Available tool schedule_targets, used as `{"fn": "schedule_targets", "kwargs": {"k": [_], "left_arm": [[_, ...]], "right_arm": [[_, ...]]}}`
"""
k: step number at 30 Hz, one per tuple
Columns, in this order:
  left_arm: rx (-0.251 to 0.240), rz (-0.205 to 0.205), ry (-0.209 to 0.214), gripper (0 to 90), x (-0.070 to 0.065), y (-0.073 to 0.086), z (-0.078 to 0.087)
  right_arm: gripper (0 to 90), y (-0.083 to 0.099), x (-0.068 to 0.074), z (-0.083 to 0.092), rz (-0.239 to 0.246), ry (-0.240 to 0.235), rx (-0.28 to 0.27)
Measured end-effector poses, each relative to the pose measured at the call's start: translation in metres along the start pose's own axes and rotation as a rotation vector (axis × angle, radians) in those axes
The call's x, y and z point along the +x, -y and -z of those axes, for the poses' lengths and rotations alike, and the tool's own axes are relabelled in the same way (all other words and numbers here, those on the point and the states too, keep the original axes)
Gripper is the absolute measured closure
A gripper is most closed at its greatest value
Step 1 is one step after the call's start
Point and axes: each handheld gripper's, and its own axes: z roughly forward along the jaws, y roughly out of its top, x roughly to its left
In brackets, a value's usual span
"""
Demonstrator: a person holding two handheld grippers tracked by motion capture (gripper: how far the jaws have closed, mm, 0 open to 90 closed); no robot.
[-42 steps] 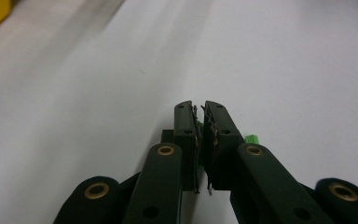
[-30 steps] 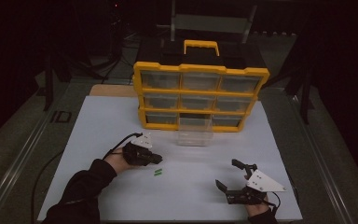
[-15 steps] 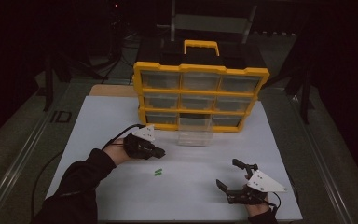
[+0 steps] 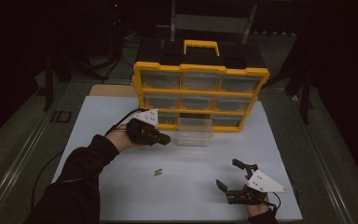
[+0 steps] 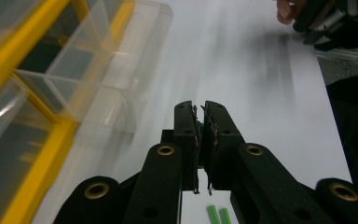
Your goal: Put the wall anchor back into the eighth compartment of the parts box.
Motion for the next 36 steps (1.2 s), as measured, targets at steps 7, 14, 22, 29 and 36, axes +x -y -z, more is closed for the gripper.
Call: {"fn": "schedule_targets", "kwargs": {"k": [7,14,22,29,36], "left_arm": [[-0.048,0.009,0.011,84.0,0.012,-0.019,0.003],[-0.106,0.023,0.014,84.0,0.021,-0.033,0.004],[-0.180,0.034,0.030,84.0,0.028,-0.048,0.000],[-0.172,0.050,0.017,84.0,0.035,-0.061,-0.015],[-0.158,0.110,-0.002,84.0,0.040,-0.068,-0.028]], "right_arm": [[8.5,0.000,-0.001,0.001,-0.005,0.005,-0.002],[8.4,0.000,-0.001,0.003,-0.005,0.010,-0.010],[8.5,0.001,-0.001,0.001,-0.003,0.010,0.002],[8.4,0.001,-0.001,0.002,-0.006,0.006,-0.002],[8.5,0.000,-0.001,0.002,-0.011,0.004,-0.002]]}}
